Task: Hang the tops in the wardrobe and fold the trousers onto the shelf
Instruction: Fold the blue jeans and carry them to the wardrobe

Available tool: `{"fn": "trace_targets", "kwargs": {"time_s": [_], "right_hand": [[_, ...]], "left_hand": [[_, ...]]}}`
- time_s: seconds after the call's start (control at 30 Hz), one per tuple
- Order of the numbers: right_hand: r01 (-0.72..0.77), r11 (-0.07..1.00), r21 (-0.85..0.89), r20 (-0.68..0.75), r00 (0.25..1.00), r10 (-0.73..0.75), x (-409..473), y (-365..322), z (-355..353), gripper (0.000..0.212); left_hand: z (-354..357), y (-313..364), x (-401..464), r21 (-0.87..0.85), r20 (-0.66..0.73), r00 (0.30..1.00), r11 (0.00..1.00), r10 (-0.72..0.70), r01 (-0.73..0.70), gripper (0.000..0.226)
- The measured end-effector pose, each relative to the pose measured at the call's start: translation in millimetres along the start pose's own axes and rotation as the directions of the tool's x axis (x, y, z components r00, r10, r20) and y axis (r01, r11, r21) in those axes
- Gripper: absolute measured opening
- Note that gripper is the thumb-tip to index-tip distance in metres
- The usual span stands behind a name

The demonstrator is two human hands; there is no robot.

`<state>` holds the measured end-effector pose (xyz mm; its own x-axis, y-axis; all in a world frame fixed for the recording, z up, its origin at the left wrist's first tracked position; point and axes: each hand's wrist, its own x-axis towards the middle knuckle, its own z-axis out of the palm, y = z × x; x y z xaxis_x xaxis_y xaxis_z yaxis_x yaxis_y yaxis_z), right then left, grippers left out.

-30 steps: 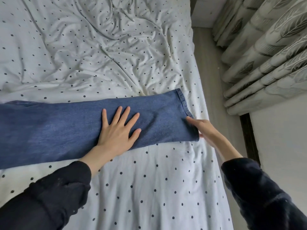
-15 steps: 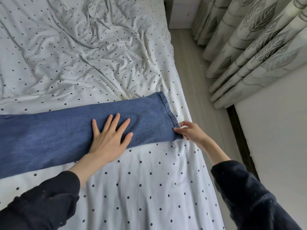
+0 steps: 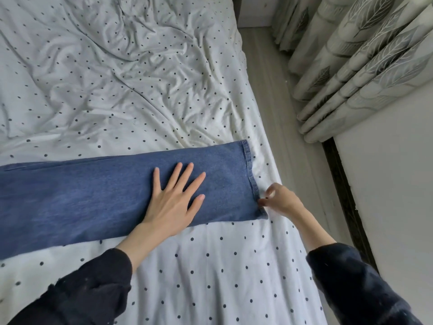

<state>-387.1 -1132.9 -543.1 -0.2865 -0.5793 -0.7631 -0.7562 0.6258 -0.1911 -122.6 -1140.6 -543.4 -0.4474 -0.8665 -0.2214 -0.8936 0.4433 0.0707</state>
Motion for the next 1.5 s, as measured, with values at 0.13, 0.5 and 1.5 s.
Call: {"fn": "trace_targets", "kwargs": {"time_s": [0.13,0.5,1.5], "right_hand": [[0.194,0.975,-0.113,-0.483,0.846,-0.224,-23,-34,26,0.047],[0.583,0.659,-0.476,-0.164,0.677,-0.718,-52,-164,134,0.075],[0.645,0.442,-0.624,-0.051,0.531,-0.846,-270,-576,460,0.058]], "left_hand": [[-6,-32,-8,-0.107,-0.123,0.965,0.97,-0.232,0.219,0.054],[-1,-124,-74,0.043,0.044,0.894,0.895,-0.446,0.444,0.057],[-3,-610,-388,-0.617,0.143,0.562,0.371,-0.814,0.694,0.061]]}}
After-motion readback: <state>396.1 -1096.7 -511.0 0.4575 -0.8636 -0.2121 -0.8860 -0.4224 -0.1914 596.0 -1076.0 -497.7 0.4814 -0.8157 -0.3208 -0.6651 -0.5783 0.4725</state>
